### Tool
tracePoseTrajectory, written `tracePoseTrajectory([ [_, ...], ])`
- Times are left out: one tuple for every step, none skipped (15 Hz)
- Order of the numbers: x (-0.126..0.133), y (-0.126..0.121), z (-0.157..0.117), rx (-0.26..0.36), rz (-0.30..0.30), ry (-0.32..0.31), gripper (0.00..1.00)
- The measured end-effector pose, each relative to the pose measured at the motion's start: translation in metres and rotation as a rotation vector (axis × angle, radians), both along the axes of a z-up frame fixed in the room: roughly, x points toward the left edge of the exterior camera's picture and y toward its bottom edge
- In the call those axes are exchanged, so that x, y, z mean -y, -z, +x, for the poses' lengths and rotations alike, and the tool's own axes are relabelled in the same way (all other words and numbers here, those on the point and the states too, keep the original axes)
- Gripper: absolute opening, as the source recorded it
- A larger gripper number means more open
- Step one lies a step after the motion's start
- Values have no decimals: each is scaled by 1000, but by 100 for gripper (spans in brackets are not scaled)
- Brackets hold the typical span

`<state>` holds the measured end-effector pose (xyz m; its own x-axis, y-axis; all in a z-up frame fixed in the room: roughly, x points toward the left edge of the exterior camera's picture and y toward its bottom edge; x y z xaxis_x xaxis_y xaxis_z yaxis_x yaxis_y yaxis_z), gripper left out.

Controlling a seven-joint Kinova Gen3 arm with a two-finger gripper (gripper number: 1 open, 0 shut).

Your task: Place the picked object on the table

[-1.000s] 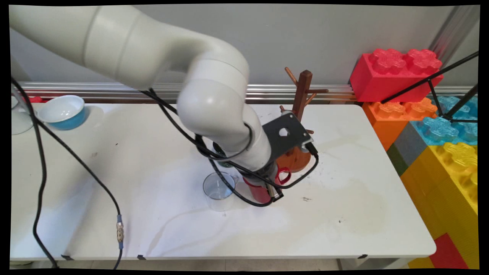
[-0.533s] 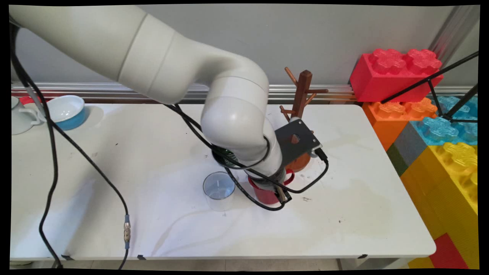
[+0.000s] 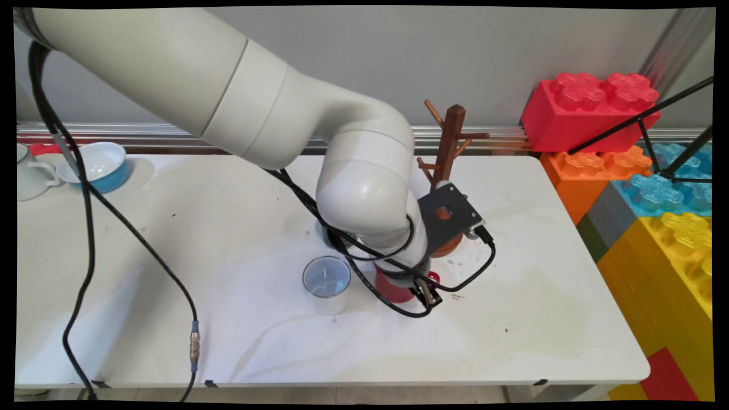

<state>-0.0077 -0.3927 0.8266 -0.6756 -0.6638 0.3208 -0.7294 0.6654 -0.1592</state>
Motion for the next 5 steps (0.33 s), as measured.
tracePoseTrajectory([
  [0, 1, 0, -1, 0, -3, 100],
  [0, 1, 0, -5, 0, -7, 100],
  [1, 2, 0, -7, 0, -10, 100],
  [1, 2, -1, -12, 0, -13, 100],
  [2, 1, -1, -19, -1, -15, 100],
])
